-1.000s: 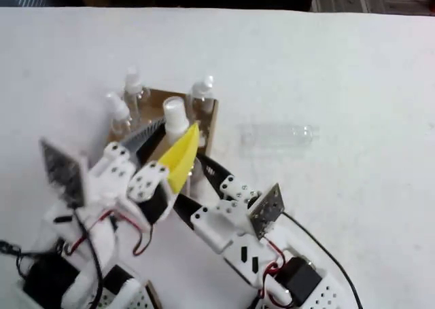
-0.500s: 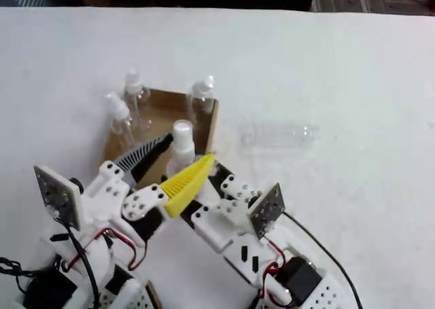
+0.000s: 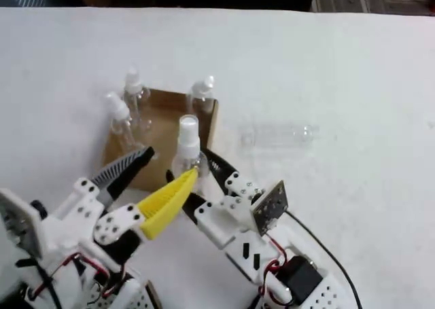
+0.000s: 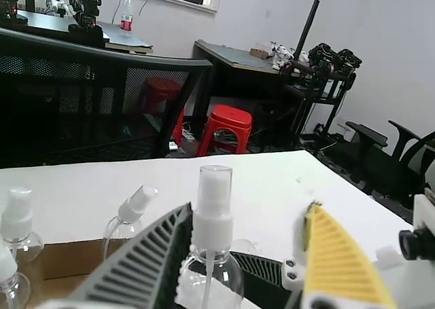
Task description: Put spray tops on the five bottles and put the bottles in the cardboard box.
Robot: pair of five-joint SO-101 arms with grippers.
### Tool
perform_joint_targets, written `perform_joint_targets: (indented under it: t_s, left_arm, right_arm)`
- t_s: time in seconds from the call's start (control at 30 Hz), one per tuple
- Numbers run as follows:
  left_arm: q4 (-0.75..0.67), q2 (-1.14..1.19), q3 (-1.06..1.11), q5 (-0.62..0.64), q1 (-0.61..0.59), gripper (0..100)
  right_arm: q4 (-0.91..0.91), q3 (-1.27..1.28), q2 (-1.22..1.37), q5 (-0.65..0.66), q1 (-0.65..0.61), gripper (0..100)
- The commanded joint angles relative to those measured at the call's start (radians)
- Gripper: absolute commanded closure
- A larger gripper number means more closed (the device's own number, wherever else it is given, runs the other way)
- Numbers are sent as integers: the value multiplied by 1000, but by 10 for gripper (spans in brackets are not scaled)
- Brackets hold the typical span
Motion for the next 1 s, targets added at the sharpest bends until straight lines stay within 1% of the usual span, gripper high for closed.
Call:
perform_joint_targets:
  t_s: [0.0, 0.1, 0.17, 0.2, 0.27, 0.33, 0.37, 0.43, 0.47, 0.53, 0.6, 0.73, 0.83, 0.9, 0.97]
  left_arm:
    - [-40, -1, -38, 5, 2, 745]
    - [-176, -1, 54, 5, -27, 745]
    - [-307, 1, 132, 5, -91, 750]
    - [-374, 2, 169, 5, -133, 769]
    - [-477, 19, 218, 6, -213, 854]
    - [-497, 30, 222, 11, -263, 980]
    - [-494, 30, 219, 11, -277, 986]
    - [-457, 8, 209, 11, -283, 932]
    - [-430, -10, 187, 11, -283, 937]
    - [-370, -51, 137, 12, -282, 978]
    - [-304, -90, 84, 9, -259, 975]
    - [-118, -125, 43, -3, -163, 980]
    - [32, -128, 43, -74, -84, 980]
    - [124, -130, 43, -103, -5, 980]
    - [187, -130, 40, -115, 91, 980]
  right_arm:
    - [-19, -5, 4, 2, 13, 983]
    - [-19, -5, 4, 2, 13, 983]
    - [-18, -5, 4, 2, 13, 983]
    - [-18, -5, 4, 2, 13, 983]
    - [-18, -5, 4, 2, 13, 983]
    - [-18, -5, 4, 2, 13, 983]
    - [-18, -5, 4, 2, 13, 983]
    - [-18, -5, 4, 2, 13, 983]
    - [-18, -5, 8, 2, 13, 983]
    - [-18, -5, 12, 2, 13, 983]
    - [-18, -5, 12, 2, 13, 983]
    - [-22, -5, 12, 3, 44, 983]
    - [-28, -11, 13, 3, 97, 983]
    - [-64, -12, 15, 3, 134, 983]
    - [-116, -11, 25, 2, 165, 983]
